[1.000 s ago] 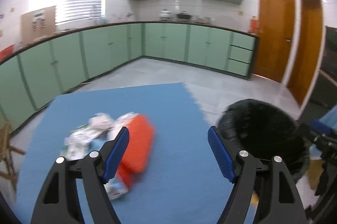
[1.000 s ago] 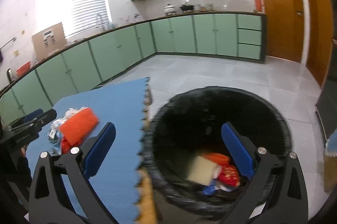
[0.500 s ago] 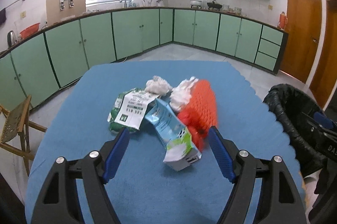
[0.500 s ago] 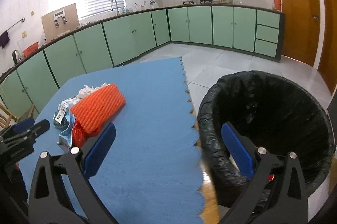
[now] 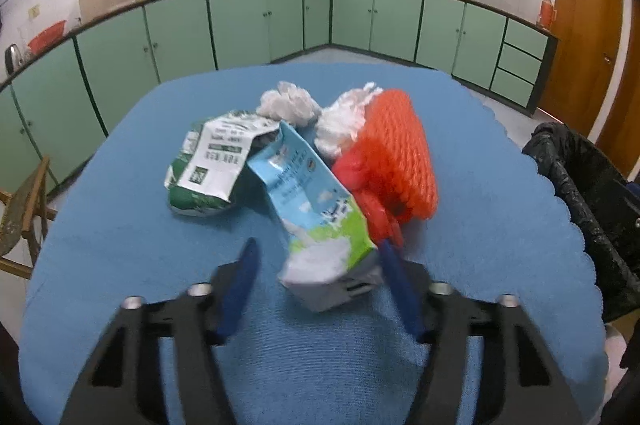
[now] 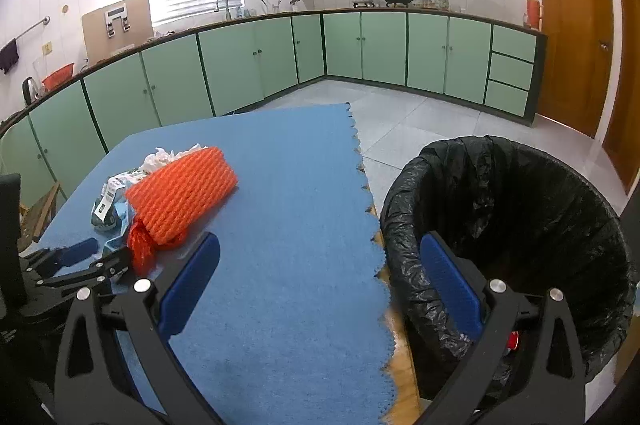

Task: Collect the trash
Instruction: 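Move both tools back toward the remaining trash on the mat, then grasp the blue-white milk carton with the left tool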

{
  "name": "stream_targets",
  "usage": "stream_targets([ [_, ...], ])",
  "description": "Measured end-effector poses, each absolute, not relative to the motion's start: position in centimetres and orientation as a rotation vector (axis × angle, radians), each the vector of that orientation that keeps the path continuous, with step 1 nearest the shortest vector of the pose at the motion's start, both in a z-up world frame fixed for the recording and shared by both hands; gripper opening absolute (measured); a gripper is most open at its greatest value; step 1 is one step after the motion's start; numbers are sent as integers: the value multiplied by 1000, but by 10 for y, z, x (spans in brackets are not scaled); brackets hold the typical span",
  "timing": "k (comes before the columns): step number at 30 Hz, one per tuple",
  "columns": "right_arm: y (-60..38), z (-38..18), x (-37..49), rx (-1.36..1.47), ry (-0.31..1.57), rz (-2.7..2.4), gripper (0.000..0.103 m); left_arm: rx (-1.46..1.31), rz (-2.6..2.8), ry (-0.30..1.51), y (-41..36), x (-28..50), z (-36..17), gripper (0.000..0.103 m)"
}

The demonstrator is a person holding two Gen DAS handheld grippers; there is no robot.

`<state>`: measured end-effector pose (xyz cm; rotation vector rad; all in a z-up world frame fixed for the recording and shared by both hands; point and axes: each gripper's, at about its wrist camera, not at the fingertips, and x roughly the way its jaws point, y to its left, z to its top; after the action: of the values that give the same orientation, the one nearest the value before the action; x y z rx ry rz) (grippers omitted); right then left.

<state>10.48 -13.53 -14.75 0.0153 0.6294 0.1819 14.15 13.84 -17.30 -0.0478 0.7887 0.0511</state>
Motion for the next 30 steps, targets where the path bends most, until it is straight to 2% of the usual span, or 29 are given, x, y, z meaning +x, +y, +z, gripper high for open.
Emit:
stream_targets([
  [20,-111,-139,102,-32,624,241,98,-118,13,814,152,111,-162,47],
  [22,-110,-140,101,-30,628,244,98,-130,13,829,152,115,-165,54],
  [24,-110,-141,100,-34,629,245,98,-151,16,838,153,121,-165,68],
  [30,-111,-144,102,-25,642,246,98,-211,33,902,159,142,-180,67],
])
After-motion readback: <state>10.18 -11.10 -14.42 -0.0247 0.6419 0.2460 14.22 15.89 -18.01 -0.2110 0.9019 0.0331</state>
